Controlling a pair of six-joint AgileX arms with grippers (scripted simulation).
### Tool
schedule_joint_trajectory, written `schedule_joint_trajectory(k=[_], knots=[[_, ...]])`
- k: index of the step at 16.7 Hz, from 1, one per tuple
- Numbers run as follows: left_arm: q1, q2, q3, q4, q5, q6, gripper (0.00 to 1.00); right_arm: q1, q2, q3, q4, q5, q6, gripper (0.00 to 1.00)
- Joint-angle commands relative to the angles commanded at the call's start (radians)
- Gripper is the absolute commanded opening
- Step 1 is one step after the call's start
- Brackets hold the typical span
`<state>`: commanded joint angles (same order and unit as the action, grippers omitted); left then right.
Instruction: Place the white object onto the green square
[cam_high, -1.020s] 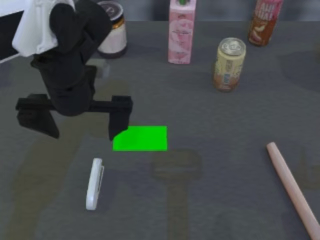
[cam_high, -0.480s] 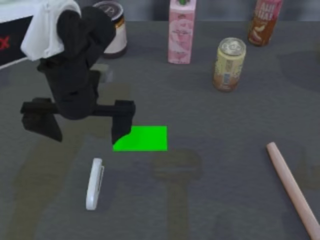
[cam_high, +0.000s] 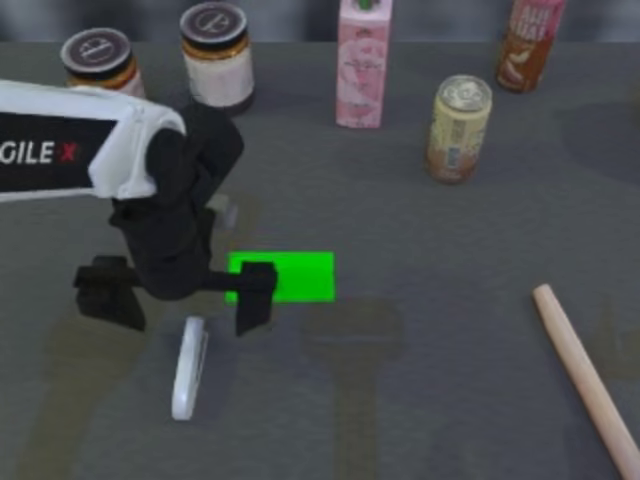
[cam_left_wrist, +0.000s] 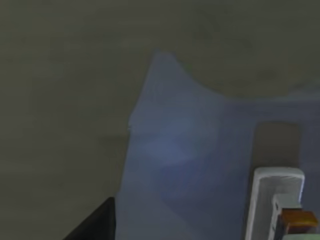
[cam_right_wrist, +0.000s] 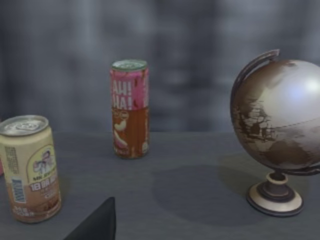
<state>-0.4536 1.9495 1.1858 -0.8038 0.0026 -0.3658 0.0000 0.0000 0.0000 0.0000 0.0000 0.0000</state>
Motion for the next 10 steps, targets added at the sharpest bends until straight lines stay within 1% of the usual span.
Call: schedule_joint_trajectory(k=[5,10], knots=[[0.0,0.006,-0.01,0.014,0.0,0.0,1.0,0.0,0.0,0.0,0.0,0.0,0.0,1.0],[0.0,0.006,-0.01,0.014,0.0,0.0,0.62,0.0,0.0,0.0,0.0,0.0,0.0,1.0]])
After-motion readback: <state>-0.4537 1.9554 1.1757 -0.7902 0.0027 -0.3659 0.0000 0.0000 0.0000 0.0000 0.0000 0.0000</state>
